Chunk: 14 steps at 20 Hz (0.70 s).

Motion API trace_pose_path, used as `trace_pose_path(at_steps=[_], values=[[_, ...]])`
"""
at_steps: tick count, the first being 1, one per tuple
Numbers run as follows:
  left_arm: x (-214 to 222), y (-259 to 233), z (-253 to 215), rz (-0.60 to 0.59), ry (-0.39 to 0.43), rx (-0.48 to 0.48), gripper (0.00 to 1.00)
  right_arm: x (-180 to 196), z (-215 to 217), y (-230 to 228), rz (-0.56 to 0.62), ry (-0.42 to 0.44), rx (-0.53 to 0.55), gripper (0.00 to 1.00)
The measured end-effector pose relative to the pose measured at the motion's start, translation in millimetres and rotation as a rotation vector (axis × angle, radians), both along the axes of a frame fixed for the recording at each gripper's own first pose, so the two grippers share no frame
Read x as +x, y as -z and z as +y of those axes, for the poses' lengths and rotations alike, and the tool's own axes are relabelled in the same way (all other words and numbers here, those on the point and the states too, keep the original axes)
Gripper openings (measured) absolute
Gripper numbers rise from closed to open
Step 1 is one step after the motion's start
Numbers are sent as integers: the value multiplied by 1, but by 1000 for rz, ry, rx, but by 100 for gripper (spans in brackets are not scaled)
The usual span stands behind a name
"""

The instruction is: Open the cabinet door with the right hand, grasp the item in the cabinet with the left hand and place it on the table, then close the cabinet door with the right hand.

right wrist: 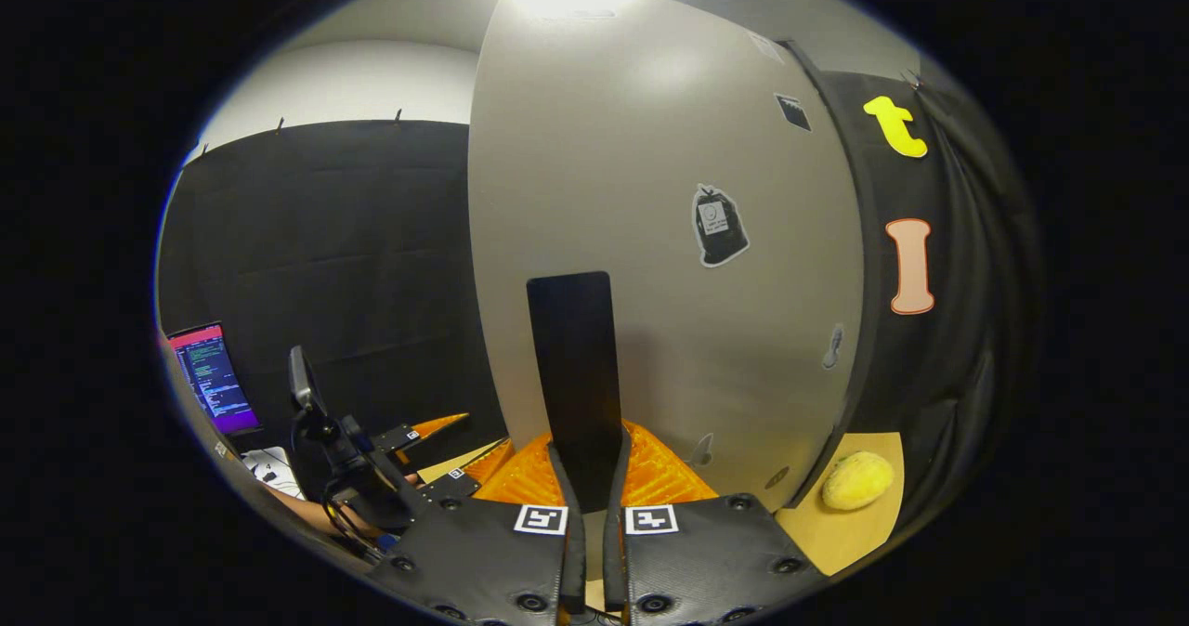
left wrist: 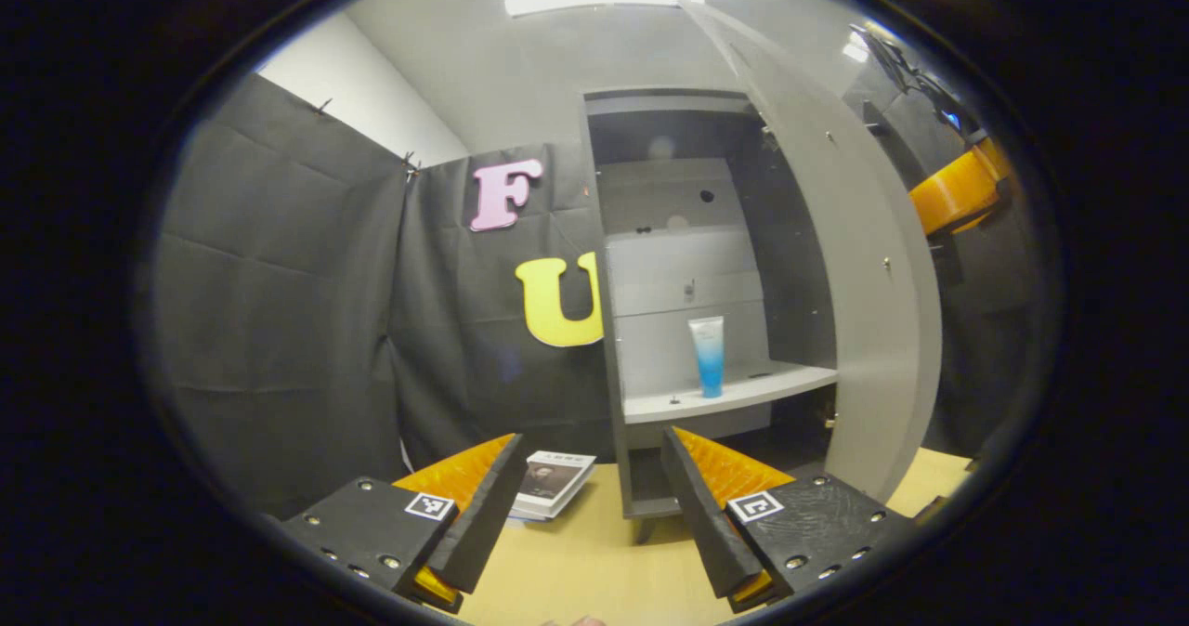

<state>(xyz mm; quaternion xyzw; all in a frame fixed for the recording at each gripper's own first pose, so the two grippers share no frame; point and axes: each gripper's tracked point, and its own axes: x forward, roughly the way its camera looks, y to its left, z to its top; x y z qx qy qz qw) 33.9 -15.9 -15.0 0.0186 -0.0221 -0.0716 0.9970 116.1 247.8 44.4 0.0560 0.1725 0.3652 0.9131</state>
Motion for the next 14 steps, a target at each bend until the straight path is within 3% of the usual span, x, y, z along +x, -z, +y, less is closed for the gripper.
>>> trace_pose_path(at_steps=[11,14], values=[[-1,-4,-79,2,125,-6,91,-2,-40,0,-31,145,-10,6],[-5,-4,-91,1,138,-1,89,-19,-66,-3,-55,206,-30,8]])
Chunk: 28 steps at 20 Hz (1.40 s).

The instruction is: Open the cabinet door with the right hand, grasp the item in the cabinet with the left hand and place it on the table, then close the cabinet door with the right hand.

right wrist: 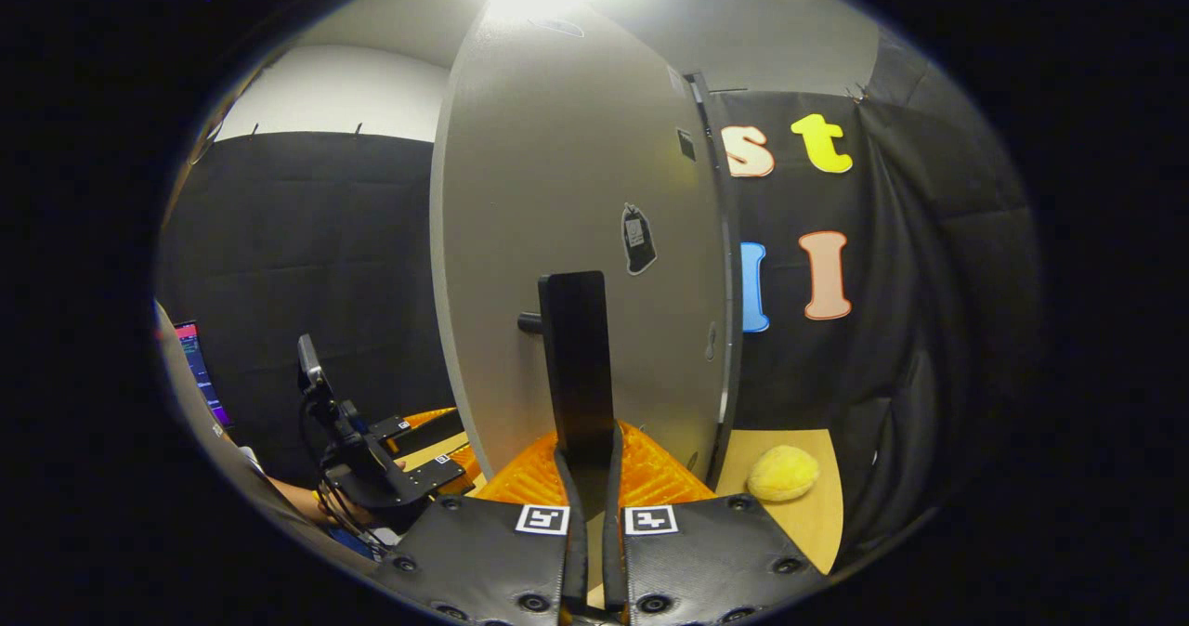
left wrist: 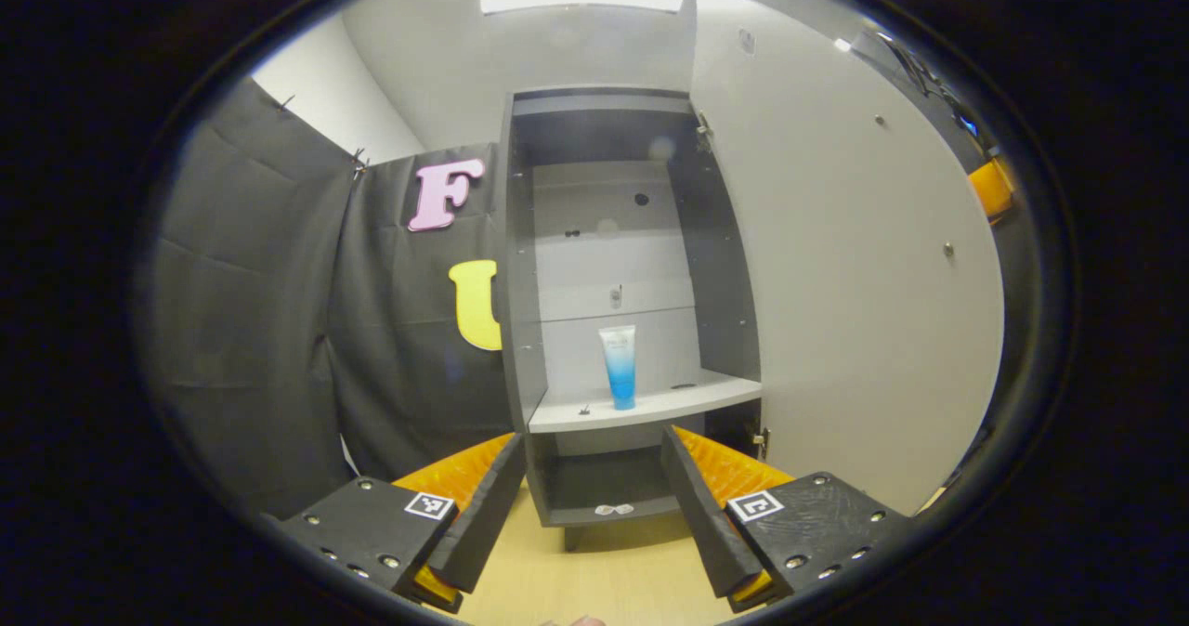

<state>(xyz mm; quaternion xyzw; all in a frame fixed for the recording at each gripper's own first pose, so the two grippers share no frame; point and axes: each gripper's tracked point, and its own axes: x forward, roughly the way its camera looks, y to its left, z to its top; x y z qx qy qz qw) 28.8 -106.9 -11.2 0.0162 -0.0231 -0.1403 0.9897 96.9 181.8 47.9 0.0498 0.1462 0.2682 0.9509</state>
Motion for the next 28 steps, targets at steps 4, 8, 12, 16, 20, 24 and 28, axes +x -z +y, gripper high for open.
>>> trace_pose_path(at_steps=[4,8,12,16,20,24,28], values=[[-8,-2,-14,-3,6,6,89,8,-33,3,-18,61,-11,8],[-17,-3,-27,-2,1,7,89,24,-72,6,-36,161,-9,8],[-23,-8,-42,-9,-13,15,89,31,-75,10,-20,154,75,5],[-27,-16,-57,-13,-29,4,91,26,-80,6,-49,117,16,12],[-21,-28,-65,-17,-45,-5,89,-9,-90,3,-25,44,96,18],[2,-41,-71,-11,-37,-23,91,-6,-160,11,-62,231,-24,23],[38,-52,-75,-19,-18,-14,91,26,-213,26,-80,446,-64,96]])
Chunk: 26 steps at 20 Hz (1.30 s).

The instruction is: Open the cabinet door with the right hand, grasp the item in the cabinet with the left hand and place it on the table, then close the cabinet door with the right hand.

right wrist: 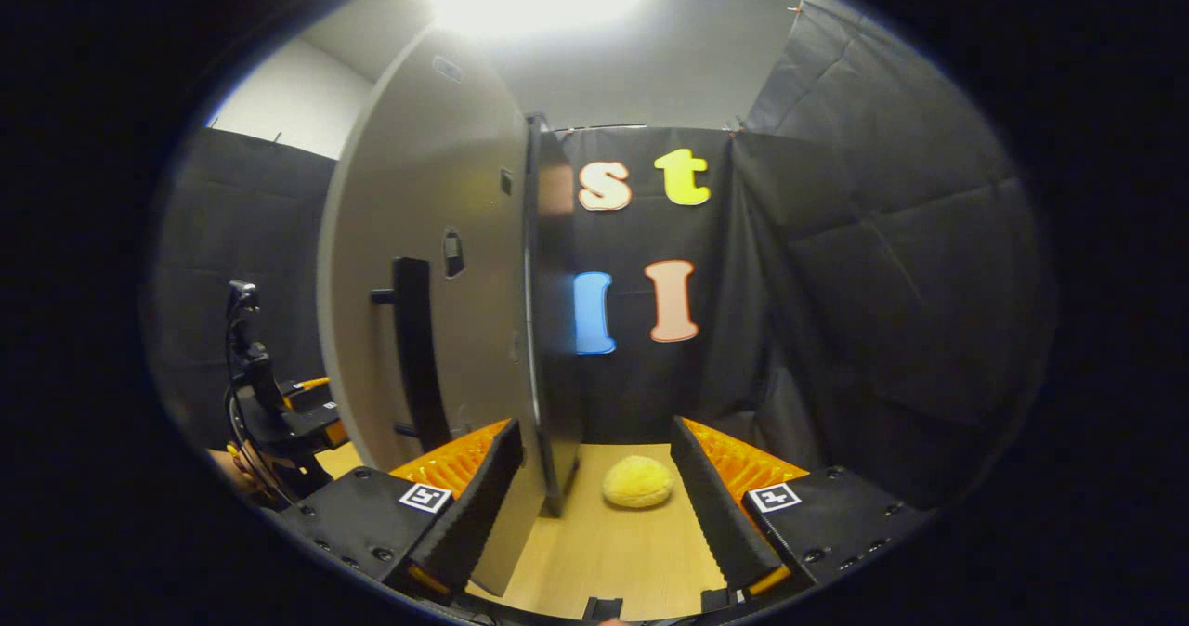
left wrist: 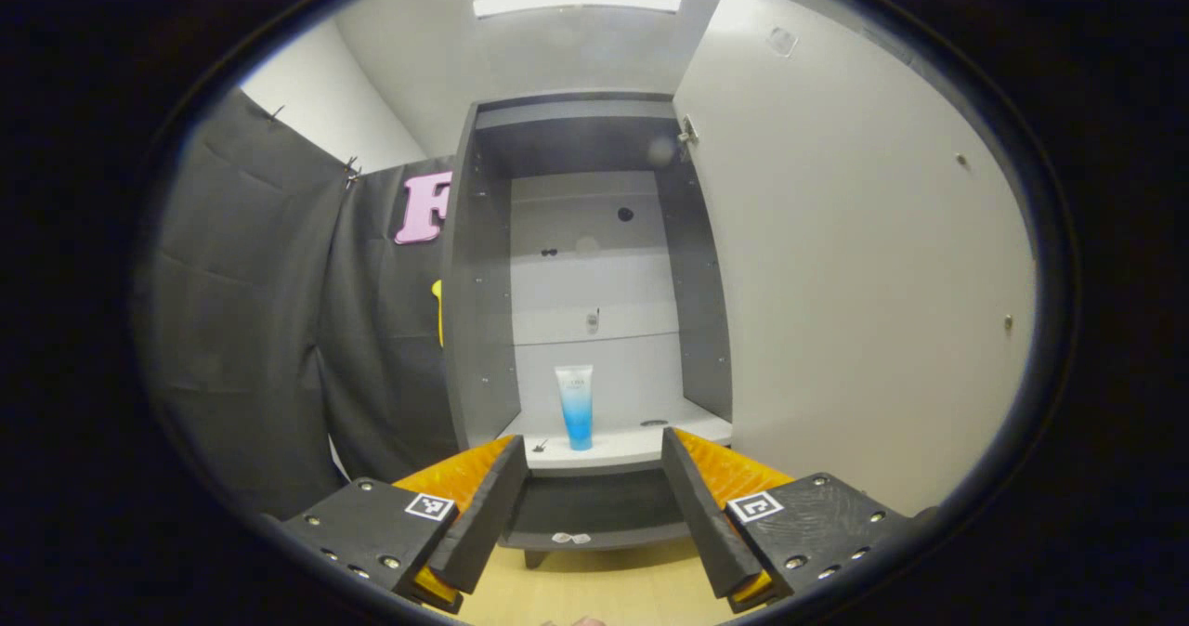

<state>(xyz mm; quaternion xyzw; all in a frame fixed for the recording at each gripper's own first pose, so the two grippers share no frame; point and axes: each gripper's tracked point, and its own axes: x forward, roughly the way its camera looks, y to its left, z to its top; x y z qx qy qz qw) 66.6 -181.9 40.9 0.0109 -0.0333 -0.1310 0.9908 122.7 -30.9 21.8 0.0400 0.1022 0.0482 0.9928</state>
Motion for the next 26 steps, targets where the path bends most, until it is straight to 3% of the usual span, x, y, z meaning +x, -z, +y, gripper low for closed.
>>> trace_pose_path(at_steps=[1,2,3,10,18,26], values=[[11,-4,-1,-6,10,4,91,3,-13,2,-1,61,-6,100],[22,-6,-3,-10,19,8,89,6,-21,9,4,110,-2,94],[34,-9,-4,-9,27,6,91,7,-25,11,9,146,11,99],[132,-5,-12,45,86,-34,91,19,-47,25,36,320,-5,98],[212,39,-26,141,127,-15,91,38,-39,45,81,410,6,98],[240,56,-35,166,154,2,91,45,-27,55,114,422,1,98]])
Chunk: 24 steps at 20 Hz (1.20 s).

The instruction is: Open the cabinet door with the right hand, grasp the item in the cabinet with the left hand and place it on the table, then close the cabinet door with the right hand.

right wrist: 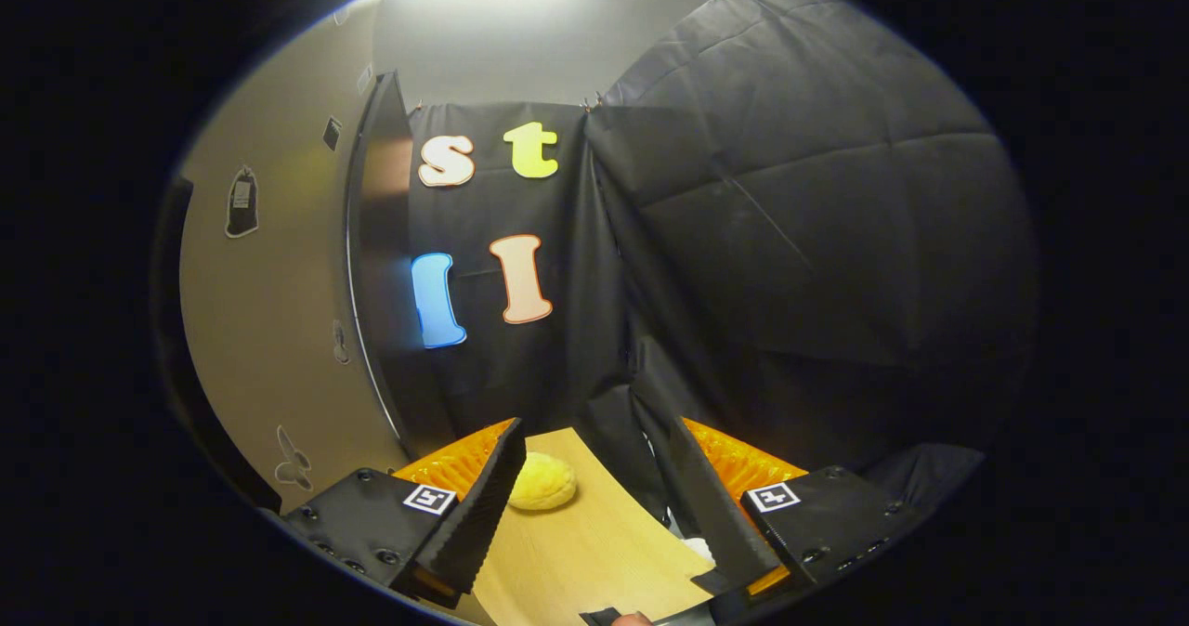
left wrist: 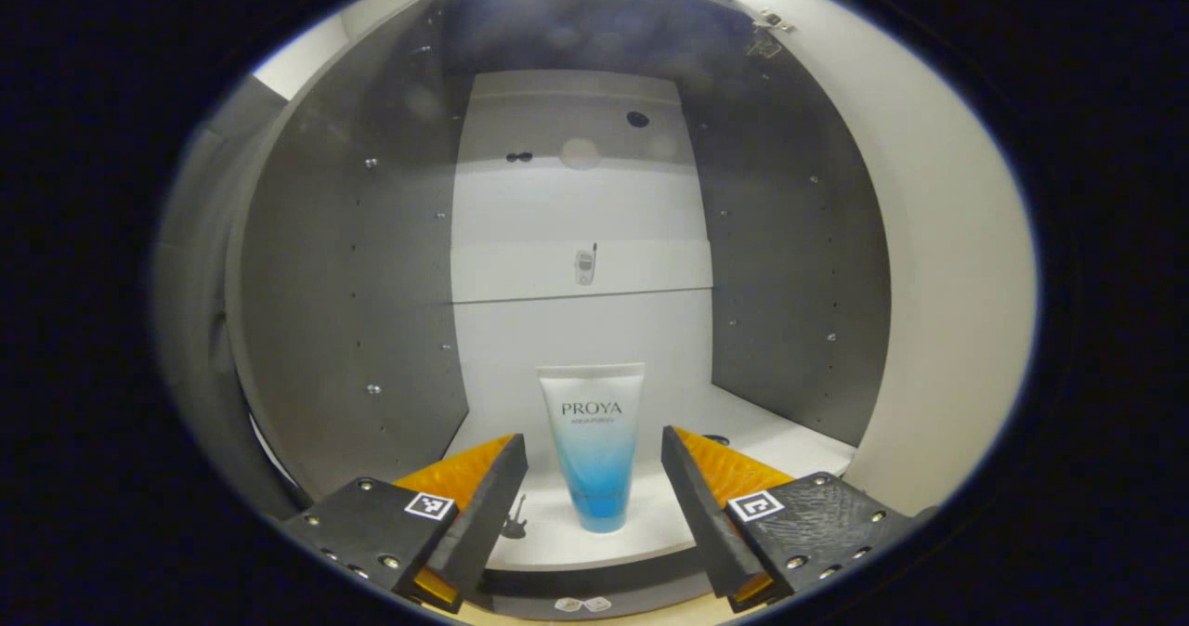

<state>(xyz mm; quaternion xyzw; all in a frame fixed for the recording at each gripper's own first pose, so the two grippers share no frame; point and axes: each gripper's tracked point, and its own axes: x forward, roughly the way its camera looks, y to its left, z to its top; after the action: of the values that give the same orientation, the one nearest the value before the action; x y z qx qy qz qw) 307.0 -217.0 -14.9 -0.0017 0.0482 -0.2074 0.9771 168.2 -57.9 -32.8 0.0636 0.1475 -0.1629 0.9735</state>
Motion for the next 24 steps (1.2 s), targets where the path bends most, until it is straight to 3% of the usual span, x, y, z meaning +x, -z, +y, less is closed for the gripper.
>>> trace_pose_path(at_steps=[3,6,8,11,13,15,16,17,18,19,21,22,24], values=[[6,1,-1,-3,-7,11,91,-3,-1,0,0,3,4,98],[14,3,-5,-8,-22,10,53,-6,-3,2,7,1,0,98],[7,0,-1,-7,-22,8,57,-8,-4,1,5,-4,3,98],[3,-1,-1,0,-28,-3,48,-11,-8,0,3,-11,3,98],[2,-2,1,-2,-36,-9,51,-11,-9,-1,-1,-20,4,98],[2,-3,1,-15,-40,-12,48,-11,-11,-2,-5,-33,7,98],[3,-4,2,-22,-43,-13,54,-10,-11,-2,-7,-42,8,98],[2,-4,3,-26,-45,-15,48,-9,-11,-2,-6,-52,11,98],[4,-5,4,-32,-52,-22,54,-7,-9,-2,-6,-67,14,98],[4,-6,4,-39,-61,-25,51,-5,-8,-3,-6,-82,14,98],[5,-8,8,-53,-86,-26,54,-1,-6,-2,-10,-110,9,98],[5,-8,9,-60,-99,-27,47,1,-4,-1,-9,-127,9,98],[6,-8,9,-69,-131,-27,48,4,1,3,-6,-161,16,98]])
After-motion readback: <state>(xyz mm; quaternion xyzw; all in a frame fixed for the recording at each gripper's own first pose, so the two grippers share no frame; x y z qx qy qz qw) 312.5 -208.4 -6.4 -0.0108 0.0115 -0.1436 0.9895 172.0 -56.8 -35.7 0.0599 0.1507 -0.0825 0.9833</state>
